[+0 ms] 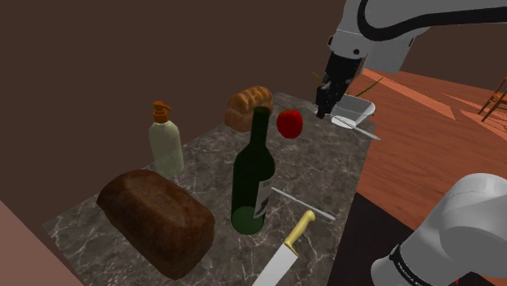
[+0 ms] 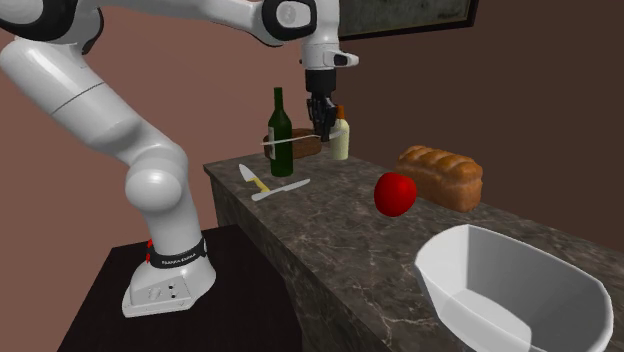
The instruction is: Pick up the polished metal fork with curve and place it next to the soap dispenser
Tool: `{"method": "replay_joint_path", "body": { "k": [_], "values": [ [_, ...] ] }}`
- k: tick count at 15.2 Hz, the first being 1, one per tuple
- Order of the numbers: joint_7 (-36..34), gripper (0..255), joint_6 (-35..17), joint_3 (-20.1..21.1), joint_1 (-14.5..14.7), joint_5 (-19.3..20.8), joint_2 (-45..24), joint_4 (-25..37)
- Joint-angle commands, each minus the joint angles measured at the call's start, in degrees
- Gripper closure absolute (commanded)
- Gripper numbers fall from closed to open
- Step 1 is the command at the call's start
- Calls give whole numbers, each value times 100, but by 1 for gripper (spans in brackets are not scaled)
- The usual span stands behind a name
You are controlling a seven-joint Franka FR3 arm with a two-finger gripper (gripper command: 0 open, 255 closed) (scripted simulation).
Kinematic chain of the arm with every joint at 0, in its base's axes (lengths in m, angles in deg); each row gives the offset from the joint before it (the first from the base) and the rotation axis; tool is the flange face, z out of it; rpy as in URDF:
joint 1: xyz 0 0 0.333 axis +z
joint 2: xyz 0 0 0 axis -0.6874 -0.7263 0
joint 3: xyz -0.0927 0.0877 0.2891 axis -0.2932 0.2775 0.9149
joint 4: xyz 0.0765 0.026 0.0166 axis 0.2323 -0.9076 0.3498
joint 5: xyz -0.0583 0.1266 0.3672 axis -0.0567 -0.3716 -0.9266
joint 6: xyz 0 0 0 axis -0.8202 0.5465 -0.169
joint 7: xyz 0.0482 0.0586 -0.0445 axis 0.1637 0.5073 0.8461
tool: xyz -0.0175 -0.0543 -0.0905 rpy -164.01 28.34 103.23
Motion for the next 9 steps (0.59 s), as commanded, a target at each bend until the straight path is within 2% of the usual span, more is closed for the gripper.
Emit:
{"method": "replay_joint_path", "body": {
  "k": [1,9],
  "values": [
    [-16,255,167,14,7,-7,-15,181],
    [-23,255,769,21,13,-13,-86,853]
  ]
}}
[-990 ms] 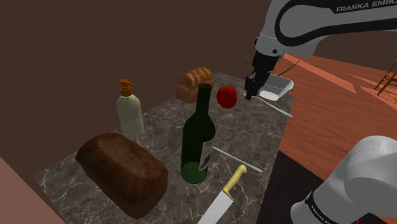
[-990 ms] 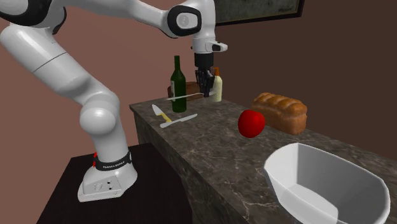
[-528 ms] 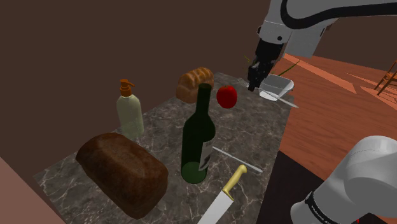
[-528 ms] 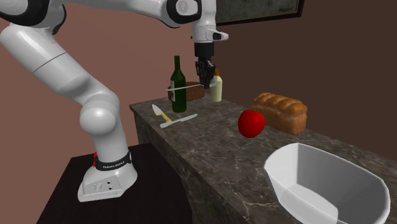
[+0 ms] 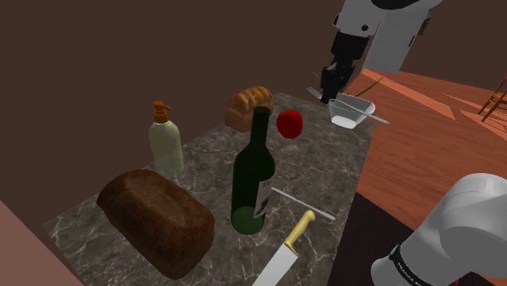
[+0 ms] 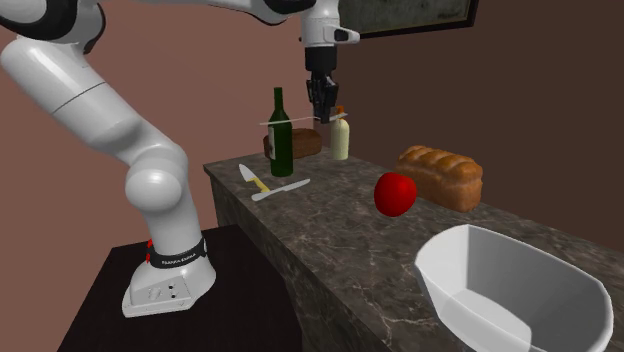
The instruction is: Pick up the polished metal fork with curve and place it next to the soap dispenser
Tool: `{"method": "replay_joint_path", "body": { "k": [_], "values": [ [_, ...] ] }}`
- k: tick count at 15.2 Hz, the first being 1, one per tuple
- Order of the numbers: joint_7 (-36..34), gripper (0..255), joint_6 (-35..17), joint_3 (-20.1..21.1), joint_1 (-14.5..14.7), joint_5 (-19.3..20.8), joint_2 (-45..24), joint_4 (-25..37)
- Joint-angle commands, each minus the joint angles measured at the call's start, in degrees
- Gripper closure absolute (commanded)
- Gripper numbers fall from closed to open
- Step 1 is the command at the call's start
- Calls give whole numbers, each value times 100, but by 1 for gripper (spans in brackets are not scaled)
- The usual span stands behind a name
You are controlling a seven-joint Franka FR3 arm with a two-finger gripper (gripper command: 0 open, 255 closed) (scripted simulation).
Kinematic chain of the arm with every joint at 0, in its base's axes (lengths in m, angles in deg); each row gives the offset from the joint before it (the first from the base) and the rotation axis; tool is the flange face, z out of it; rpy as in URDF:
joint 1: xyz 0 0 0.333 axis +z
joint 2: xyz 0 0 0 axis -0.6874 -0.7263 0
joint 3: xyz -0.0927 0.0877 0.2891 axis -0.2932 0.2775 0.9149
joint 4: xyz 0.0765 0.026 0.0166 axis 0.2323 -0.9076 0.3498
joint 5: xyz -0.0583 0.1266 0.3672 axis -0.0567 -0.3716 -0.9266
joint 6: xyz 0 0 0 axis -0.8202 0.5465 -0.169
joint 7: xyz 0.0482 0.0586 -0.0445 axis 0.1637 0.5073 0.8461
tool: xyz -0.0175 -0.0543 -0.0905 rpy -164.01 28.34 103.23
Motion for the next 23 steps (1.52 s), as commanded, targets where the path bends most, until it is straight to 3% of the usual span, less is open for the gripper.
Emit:
{"method": "replay_joint_path", "body": {
  "k": [1,8,16,23],
  "values": [
    [0,255,159,0,1,-1,-38,194],
    [-4,255,638,3,6,-7,-156,792],
    [-922,255,468,688,294,-235,-1229,1713],
    [-1724,255,487,1219,548,-181,-2402,2917]
  ]
}}
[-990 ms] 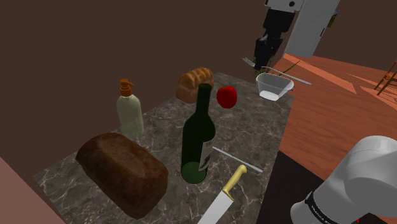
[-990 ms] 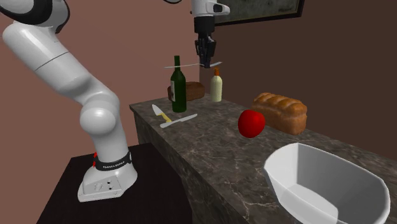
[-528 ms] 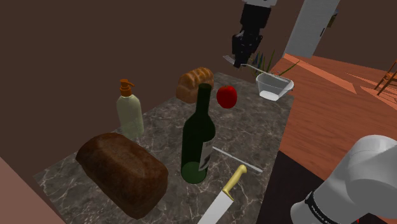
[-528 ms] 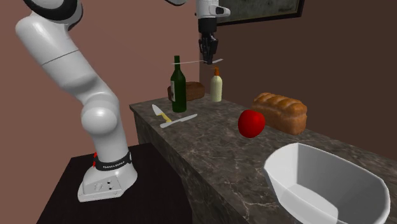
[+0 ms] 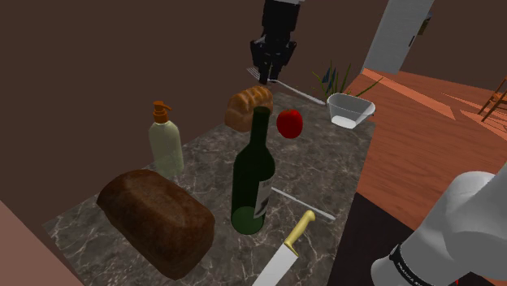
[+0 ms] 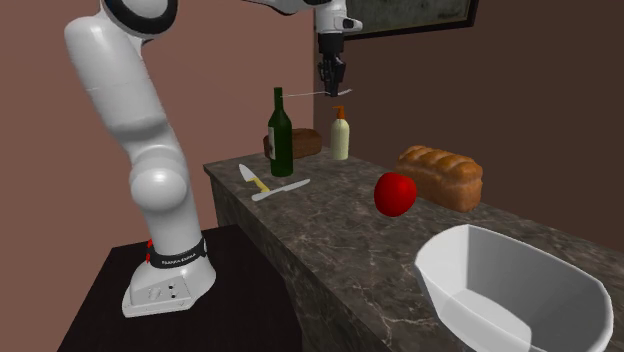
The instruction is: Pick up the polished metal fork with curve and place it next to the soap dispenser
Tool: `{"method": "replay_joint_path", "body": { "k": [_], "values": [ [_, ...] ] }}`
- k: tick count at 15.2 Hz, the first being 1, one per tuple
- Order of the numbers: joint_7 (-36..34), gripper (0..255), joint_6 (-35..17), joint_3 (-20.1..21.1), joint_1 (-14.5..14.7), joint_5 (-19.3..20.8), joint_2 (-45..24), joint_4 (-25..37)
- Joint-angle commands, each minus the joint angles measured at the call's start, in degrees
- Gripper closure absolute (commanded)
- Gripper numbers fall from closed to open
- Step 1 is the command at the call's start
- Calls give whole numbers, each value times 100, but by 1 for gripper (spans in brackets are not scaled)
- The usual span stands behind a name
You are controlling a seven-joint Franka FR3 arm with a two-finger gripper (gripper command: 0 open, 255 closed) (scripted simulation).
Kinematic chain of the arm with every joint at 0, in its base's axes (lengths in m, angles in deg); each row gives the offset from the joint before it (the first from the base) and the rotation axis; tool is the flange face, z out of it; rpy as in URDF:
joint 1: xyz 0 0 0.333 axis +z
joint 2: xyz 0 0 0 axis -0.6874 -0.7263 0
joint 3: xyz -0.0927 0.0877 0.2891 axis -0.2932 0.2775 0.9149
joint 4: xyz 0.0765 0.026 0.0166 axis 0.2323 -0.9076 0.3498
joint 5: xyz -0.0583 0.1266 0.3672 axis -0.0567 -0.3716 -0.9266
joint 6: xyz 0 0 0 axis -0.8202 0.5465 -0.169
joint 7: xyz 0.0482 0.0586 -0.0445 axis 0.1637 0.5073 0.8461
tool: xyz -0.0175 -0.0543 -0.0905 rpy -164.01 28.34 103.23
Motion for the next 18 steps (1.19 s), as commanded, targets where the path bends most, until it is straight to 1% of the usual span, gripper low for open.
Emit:
{"method": "replay_joint_path", "body": {
  "k": [1,4,7,9,11,12,18],
  "values": [
    [-230,255,37,139,79,52,-378,415],
    [-575,255,142,331,227,177,-980,1113],
    [-910,255,322,492,423,355,-1652,1946],
    [-1123,255,500,580,588,503,-2154,2608],
    [-1319,255,745,643,796,674,-2722,3402],
    [-1370,255,834,653,869,728,-2905,3668],
    [-1354,255,223,639,783,649,-2638,2796]
  ]
}}
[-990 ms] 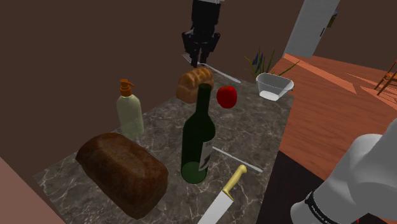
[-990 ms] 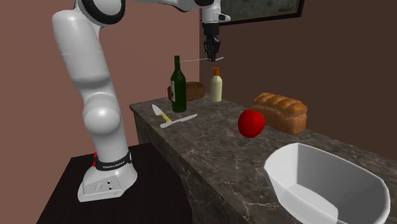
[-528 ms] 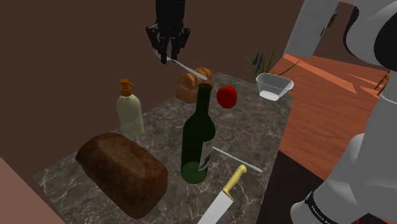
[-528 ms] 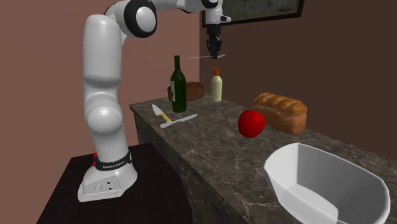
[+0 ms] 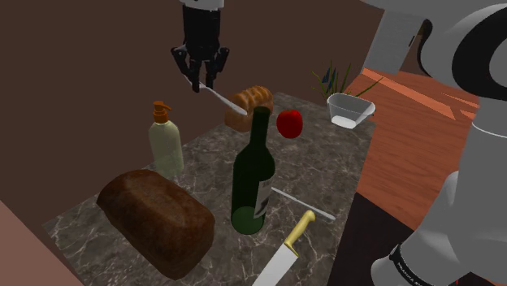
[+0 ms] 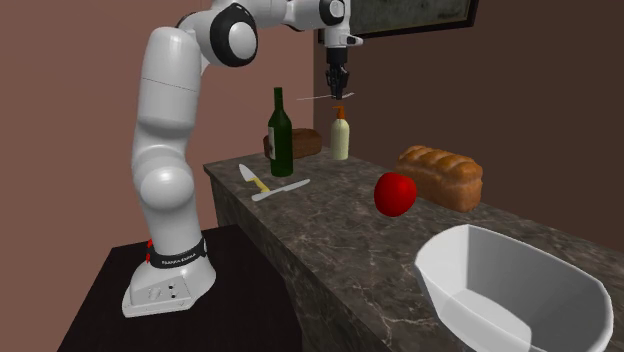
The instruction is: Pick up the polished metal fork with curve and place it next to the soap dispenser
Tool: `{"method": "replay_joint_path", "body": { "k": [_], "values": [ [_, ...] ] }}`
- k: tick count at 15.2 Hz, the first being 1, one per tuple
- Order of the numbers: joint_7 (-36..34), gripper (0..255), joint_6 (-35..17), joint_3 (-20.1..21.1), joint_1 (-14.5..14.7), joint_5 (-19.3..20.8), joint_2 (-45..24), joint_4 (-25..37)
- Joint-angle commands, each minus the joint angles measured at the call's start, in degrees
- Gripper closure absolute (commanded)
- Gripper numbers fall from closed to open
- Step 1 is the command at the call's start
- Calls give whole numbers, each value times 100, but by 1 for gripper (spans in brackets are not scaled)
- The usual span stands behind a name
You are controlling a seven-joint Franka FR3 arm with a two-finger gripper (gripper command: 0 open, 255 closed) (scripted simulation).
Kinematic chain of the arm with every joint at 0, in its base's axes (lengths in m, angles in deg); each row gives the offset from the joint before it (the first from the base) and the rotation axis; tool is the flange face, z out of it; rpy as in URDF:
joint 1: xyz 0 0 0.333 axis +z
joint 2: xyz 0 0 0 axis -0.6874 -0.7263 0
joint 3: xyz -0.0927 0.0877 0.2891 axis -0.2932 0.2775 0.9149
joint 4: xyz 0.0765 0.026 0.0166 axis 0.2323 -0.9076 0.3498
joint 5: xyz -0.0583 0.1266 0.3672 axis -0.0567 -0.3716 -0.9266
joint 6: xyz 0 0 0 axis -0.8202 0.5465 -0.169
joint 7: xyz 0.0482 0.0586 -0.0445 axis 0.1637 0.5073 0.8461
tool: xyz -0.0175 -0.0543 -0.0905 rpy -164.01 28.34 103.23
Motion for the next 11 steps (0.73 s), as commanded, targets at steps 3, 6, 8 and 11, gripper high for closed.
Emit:
{"method": "replay_joint_path", "body": {
  "k": [3,6,8,11],
  "values": [
    [9,255,-370,-5,-44,-35,127,-491],
    [13,255,-634,-9,-68,-53,195,-821],
    [14,255,-804,-12,-81,-62,230,-1025],
    [15,255,-1052,-16,-97,-71,268,-1310]
  ]
}}
